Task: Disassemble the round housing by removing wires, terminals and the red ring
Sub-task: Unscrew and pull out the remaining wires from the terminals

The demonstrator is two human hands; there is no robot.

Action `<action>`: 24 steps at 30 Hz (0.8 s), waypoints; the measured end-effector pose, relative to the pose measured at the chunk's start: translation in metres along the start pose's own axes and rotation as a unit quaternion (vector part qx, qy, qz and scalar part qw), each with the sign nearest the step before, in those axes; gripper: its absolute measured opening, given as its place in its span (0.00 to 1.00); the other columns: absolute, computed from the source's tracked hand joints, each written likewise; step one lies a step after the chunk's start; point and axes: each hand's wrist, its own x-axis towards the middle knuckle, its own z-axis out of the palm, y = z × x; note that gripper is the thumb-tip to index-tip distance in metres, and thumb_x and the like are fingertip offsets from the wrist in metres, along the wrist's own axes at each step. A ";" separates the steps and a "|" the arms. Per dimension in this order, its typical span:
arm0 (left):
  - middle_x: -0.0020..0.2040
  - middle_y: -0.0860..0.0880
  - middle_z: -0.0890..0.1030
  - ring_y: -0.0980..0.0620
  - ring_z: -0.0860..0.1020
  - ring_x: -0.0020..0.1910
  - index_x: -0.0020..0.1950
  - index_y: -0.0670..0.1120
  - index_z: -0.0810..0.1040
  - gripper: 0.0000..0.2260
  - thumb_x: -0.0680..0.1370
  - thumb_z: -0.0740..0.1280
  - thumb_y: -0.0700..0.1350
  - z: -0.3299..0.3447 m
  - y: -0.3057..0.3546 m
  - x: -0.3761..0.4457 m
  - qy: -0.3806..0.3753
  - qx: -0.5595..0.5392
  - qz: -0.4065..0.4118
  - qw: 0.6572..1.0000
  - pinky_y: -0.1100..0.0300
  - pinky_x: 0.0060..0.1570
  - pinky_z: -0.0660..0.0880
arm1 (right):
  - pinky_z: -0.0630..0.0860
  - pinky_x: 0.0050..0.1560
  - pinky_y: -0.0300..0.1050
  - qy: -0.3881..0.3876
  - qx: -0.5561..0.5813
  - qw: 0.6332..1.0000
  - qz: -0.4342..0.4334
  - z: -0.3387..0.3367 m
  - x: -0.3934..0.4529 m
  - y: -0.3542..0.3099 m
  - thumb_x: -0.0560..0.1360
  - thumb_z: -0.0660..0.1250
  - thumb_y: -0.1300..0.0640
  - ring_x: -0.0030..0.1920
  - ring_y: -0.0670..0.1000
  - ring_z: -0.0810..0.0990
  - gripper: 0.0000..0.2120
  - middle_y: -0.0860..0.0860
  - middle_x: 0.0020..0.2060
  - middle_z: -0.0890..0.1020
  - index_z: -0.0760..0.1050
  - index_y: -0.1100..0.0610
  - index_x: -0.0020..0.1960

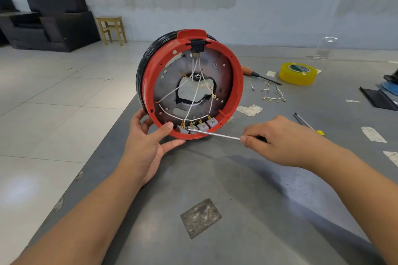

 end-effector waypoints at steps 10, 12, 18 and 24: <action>0.70 0.42 0.77 0.40 0.83 0.61 0.74 0.51 0.71 0.30 0.76 0.72 0.30 0.001 -0.002 0.000 0.005 -0.001 -0.012 1.000 0.33 0.50 0.82 | 0.78 0.42 0.56 0.017 0.013 1.000 0.020 0.019 -0.004 -0.005 0.84 0.55 0.44 0.36 0.50 0.76 0.16 0.48 0.32 0.78 0.77 0.49 0.47; 0.71 0.41 0.77 0.38 0.83 0.62 0.74 0.51 0.70 0.30 0.77 0.72 0.30 0.003 -0.001 0.000 0.006 -0.004 -0.014 1.000 0.33 0.51 0.82 | 0.78 0.42 0.55 0.026 0.015 0.999 0.024 0.023 -0.005 -0.006 0.84 0.55 0.44 0.36 0.50 0.76 0.16 0.48 0.32 0.78 0.77 0.49 0.48; 0.70 0.37 0.77 0.35 0.81 0.64 0.74 0.47 0.70 0.28 0.78 0.70 0.29 0.007 0.003 -0.002 0.027 -0.025 -0.031 0.999 0.34 0.49 0.82 | 0.77 0.40 0.55 0.055 0.039 0.997 0.031 0.034 -0.005 -0.007 0.83 0.54 0.42 0.35 0.51 0.76 0.17 0.49 0.32 0.78 0.76 0.49 0.48; 0.69 0.34 0.77 0.33 0.81 0.64 0.74 0.46 0.70 0.27 0.77 0.70 0.29 0.009 0.006 -0.003 0.040 -0.030 -0.030 0.998 0.34 0.48 0.83 | 0.75 0.38 0.52 0.070 0.065 0.995 0.035 0.039 -0.005 -0.010 0.83 0.54 0.42 0.32 0.49 0.74 0.16 0.48 0.30 0.76 0.75 0.49 0.47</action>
